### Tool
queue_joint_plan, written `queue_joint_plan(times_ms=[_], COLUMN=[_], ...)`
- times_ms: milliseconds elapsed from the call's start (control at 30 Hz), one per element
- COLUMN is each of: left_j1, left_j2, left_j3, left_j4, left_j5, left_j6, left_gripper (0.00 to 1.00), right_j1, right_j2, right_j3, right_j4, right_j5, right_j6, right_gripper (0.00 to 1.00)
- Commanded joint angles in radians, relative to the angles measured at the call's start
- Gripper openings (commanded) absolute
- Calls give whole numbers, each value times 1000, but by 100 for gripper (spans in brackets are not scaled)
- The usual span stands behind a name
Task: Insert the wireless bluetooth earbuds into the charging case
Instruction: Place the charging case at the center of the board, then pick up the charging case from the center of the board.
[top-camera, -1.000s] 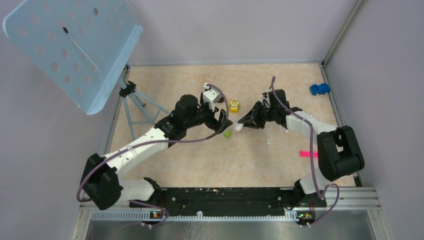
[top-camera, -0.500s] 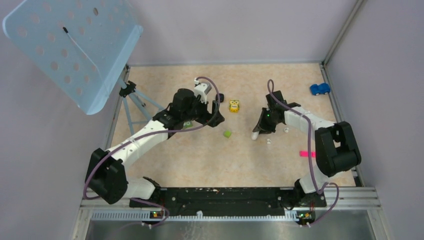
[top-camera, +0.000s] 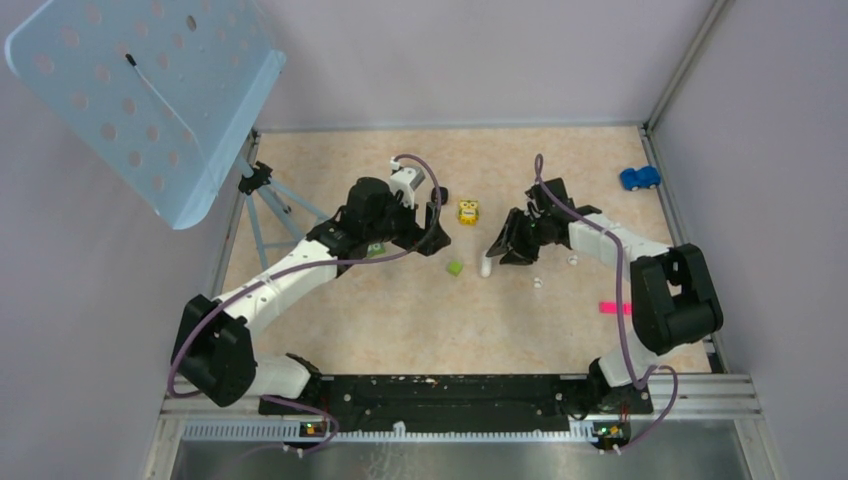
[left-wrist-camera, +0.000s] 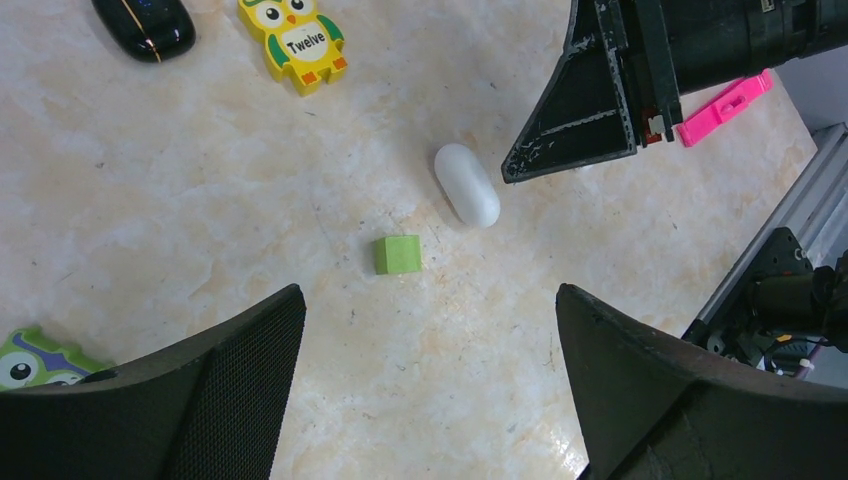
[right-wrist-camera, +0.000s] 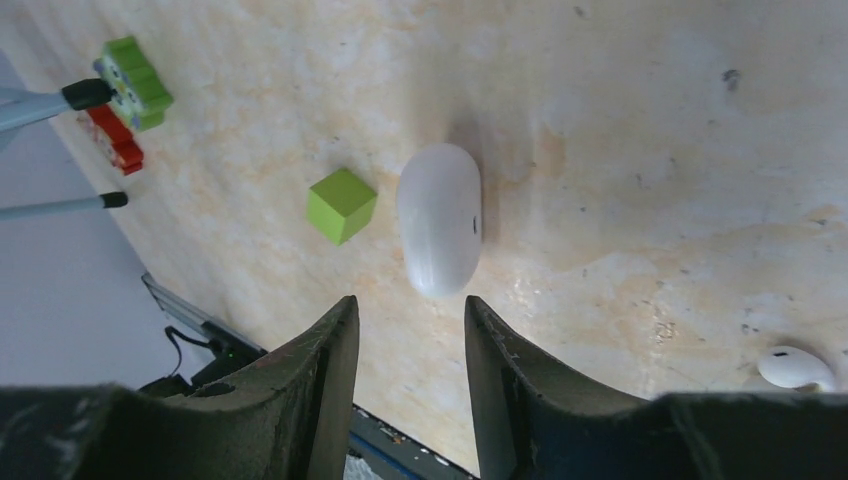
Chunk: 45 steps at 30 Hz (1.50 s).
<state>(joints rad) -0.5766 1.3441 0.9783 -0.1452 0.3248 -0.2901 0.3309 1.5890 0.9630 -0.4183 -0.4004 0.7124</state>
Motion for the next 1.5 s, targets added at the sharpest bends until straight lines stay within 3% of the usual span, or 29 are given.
queue_joint_plan(times_ms=[0,133,200,367,433,833,1267,1467], left_j1=[-1,-1,2,16,22,115,126,134], left_j2=[6,3,10,26,26,31,38,38], left_j3=[34,34,36,36,35,15,9,14], left_j4=[4,-7,-16,-22,-19,-17,-1,-5], left_j5=[16,22,29,46,48,153,200,206], left_j6=[-11,-14,-17,-34,-42,-123,-136,-168], left_gripper=[98,99,99,99,99,97,96,96], right_j1=[7,7,7,31,80,205,317,333], right_j2=[-41,-74,-88,-101,-106,71,194,236], right_j3=[17,20,0,-21,-7,83,181,200], right_j4=[52,-2,8,73,81,96,24,33], right_j5=[-83,66,108,52,94,192,422,450], right_j6=[-15,-110,-143,-173,-175,-178,-255,-267], right_gripper=[42,42,47,59,63,58,56,53])
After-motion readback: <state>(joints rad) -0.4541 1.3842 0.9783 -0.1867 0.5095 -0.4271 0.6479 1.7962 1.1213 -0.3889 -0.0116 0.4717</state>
